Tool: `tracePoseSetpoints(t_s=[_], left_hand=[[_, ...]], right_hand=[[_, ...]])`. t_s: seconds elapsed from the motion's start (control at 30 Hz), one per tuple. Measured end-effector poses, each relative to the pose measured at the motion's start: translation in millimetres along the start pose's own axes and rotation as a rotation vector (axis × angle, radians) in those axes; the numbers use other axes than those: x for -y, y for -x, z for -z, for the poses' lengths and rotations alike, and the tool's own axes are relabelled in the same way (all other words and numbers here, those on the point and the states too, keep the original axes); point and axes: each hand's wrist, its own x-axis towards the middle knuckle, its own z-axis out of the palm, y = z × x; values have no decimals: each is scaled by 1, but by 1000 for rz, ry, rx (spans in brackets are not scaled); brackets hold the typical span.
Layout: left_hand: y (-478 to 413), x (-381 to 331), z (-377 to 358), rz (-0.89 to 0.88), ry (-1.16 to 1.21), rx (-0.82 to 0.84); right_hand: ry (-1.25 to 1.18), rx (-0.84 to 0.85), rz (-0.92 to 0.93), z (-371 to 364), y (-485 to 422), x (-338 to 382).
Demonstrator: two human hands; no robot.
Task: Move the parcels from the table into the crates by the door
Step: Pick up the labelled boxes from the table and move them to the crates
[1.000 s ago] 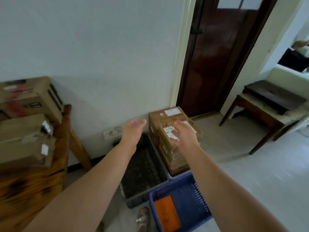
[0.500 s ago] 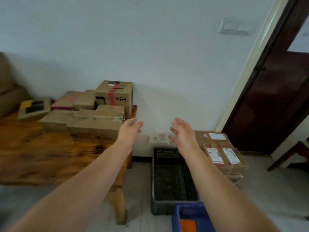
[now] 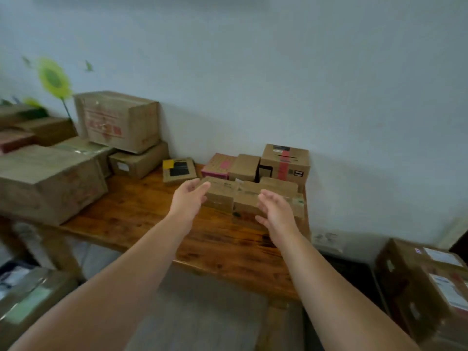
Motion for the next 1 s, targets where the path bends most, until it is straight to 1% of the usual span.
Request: tracePoseSetpoints(t_s=[0.2,0.37,0.5,0.73,0.87,0.93,1.0], left_hand=[[-41,6,84,22,20,-57],[-71,19,119,48,11,-81],[-111,28,149,100,1,-94],[-230,32,166,108,-44,-107],[-309,34,163,171,-66,-136],[-346,37,161,229,-80,-125],[-376,40,160,246,-85,-114]], right_hand=[[18,37,-34,-93,-10,-15],[68,27,-39,-132,-39,-24],[103,55,-45,-169,-73,-34],[126,87,-32,-241,-182,-44],[139,70,-67,-272,-255,-51],[188,42,-115,-284,-288,-56],[234,21,-130,-293,-316,-60]])
